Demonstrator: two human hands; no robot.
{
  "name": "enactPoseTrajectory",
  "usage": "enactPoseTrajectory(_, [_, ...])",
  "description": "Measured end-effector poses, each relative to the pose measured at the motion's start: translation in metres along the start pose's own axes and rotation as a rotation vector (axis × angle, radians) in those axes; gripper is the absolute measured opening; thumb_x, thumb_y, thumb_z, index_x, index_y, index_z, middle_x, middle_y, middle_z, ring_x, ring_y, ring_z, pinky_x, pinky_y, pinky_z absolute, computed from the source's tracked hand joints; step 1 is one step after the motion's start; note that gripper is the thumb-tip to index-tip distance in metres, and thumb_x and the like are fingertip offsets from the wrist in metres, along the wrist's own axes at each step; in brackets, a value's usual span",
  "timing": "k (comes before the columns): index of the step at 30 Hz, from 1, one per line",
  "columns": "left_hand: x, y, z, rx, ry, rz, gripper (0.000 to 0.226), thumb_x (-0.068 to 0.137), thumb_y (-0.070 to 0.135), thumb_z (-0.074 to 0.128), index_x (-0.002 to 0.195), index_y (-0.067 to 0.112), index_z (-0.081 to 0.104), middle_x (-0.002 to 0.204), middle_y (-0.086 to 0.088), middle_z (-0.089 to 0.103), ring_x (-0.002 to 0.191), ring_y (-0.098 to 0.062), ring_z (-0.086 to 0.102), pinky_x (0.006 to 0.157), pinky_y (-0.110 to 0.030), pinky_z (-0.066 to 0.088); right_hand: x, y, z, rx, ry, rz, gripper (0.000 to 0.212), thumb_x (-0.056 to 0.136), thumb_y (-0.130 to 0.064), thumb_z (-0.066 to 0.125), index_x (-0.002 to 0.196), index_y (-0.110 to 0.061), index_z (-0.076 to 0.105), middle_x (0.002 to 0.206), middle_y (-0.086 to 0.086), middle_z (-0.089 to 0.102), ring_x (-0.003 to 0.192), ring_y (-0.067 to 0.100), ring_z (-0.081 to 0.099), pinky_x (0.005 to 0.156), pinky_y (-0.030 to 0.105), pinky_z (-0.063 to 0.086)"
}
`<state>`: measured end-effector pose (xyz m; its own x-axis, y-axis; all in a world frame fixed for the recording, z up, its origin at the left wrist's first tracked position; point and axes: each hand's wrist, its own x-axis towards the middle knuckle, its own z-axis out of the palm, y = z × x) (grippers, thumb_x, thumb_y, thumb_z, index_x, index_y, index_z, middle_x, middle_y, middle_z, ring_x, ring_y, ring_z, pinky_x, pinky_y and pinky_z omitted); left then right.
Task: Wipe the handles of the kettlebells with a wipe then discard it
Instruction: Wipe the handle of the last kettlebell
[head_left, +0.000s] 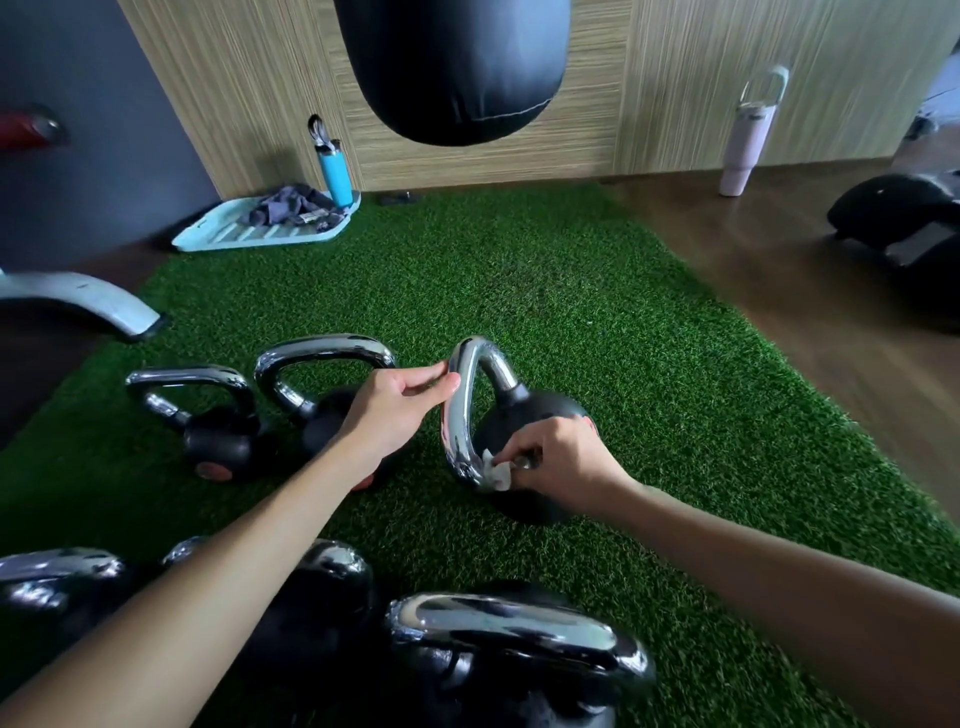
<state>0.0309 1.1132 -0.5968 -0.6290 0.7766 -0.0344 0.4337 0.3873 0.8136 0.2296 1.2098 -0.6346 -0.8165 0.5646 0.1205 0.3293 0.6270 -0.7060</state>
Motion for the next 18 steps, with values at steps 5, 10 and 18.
enactPoseTrajectory(5, [-0.007,0.007,-0.002,0.1,-0.021,0.052,0.055,0.086,0.061,0.067,0.135,0.036,0.062,0.14,0.019,0.058,0.12,-0.004,0.057,0.079,-0.011,0.038,0.005,0.009,0.0,-0.117,-0.007,-0.035,0.015,0.08,-0.033,0.083,0.09,-0.023,0.08,0.08,-0.016,0.07,0.066,-0.005,0.06,0.062,0.012,0.049])
enactPoseTrajectory(10, [-0.001,0.01,-0.004,0.176,-0.172,0.04,0.071,0.083,0.059,0.07,0.147,0.035,0.048,0.151,0.016,0.048,0.138,-0.013,0.047,0.107,-0.035,0.036,0.01,0.019,-0.009,-0.268,-0.052,0.0,0.009,0.088,-0.023,0.073,0.096,-0.025,0.079,0.084,-0.011,0.07,0.067,0.005,0.064,0.063,0.026,0.055])
enactPoseTrajectory(18, [-0.005,0.017,-0.002,0.222,-0.117,0.012,0.064,0.091,0.043,0.071,0.149,0.031,0.046,0.148,0.008,0.053,0.124,-0.012,0.056,0.079,-0.023,0.04,0.03,0.023,-0.007,-0.243,-0.149,0.024,0.019,0.087,-0.026,0.075,0.106,-0.027,0.077,0.101,-0.008,0.072,0.077,0.004,0.064,0.073,0.031,0.059])
